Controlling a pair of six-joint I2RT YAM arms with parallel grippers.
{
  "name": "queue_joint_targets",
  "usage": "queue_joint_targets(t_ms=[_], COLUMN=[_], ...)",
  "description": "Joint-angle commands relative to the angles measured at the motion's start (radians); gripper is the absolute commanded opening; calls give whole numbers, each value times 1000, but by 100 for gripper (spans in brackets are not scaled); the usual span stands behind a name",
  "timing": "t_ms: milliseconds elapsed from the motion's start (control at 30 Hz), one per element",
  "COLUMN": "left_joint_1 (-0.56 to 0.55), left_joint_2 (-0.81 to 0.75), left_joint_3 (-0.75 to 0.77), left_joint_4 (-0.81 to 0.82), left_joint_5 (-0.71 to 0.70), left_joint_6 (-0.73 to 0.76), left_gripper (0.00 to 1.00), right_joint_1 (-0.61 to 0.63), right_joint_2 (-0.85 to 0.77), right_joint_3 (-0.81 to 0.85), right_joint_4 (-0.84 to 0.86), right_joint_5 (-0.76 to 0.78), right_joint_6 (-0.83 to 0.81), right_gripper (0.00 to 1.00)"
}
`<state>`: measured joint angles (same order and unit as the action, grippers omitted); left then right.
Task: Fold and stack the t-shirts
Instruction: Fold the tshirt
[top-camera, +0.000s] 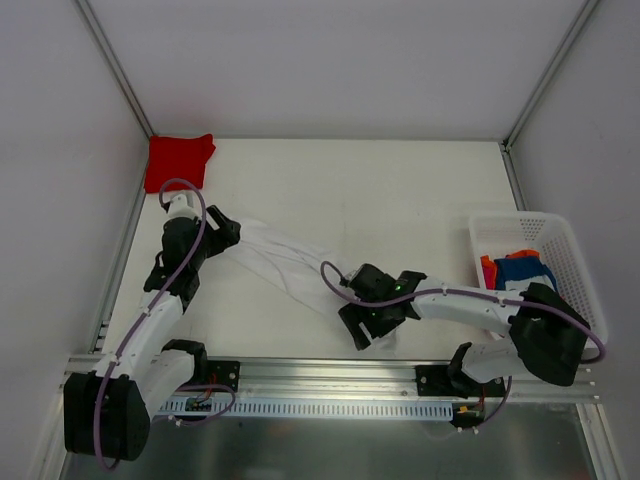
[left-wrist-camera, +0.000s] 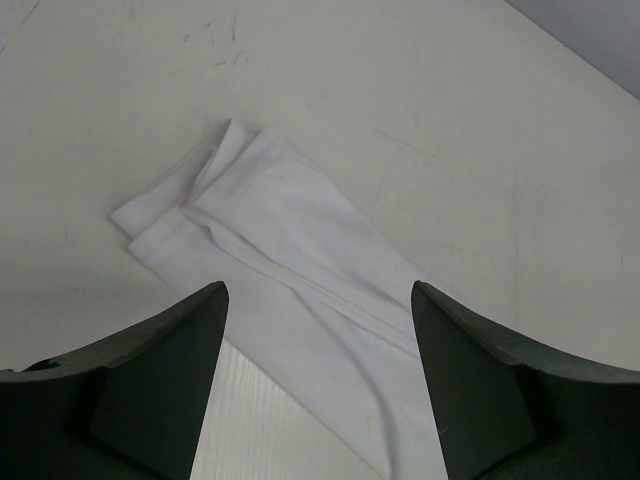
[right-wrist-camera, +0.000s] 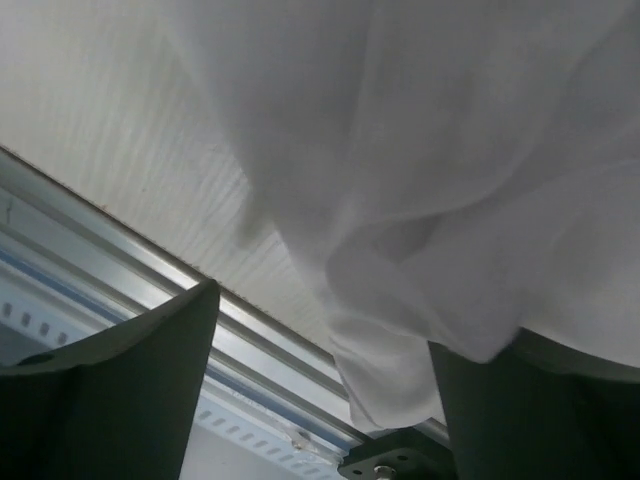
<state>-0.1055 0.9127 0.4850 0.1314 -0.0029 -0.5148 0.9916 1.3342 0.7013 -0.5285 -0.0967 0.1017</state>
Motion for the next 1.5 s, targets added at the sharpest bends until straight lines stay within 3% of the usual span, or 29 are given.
queue_joint_targets(t_ms=[0,100,433,667,800,900,1167,1267,1467], left_joint_1=[-7,-7,-19,-45,-71,-83,-85,-85,-99], left_joint_2=[-38,-40,-24,-29,-77,-106,-123,-107,-100], left_joint_3=[-3,0,-6,-19,-8,-6,-26,-22,-16], left_joint_4=[5,-1,8,25,24,24,20,22,-21], left_joint_5=[-25,-22,-23,-20,0,35,44,55,3], left_joint_6=[4,6,1,15,38,56,62,50,-14], left_gripper=[74,74,74,74,74,75,74,74,70], right_joint_1=[82,143,295,427,430,430,432,386,259], right_joint_2=[75,95,88,298,326,339,441,416,266], right_joint_3=[21,38,182,551,801,884,831,794,681], right_joint_4=[-24,-42,-171,-494,-559,-544,-527,-479,-363], right_joint_5=[-17,17,75,227,256,209,277,363,377], right_joint_6=[16,49,93,17,-49,-80,-42,1,61], right_gripper=[90,98,98,98,98,98,98,99,96])
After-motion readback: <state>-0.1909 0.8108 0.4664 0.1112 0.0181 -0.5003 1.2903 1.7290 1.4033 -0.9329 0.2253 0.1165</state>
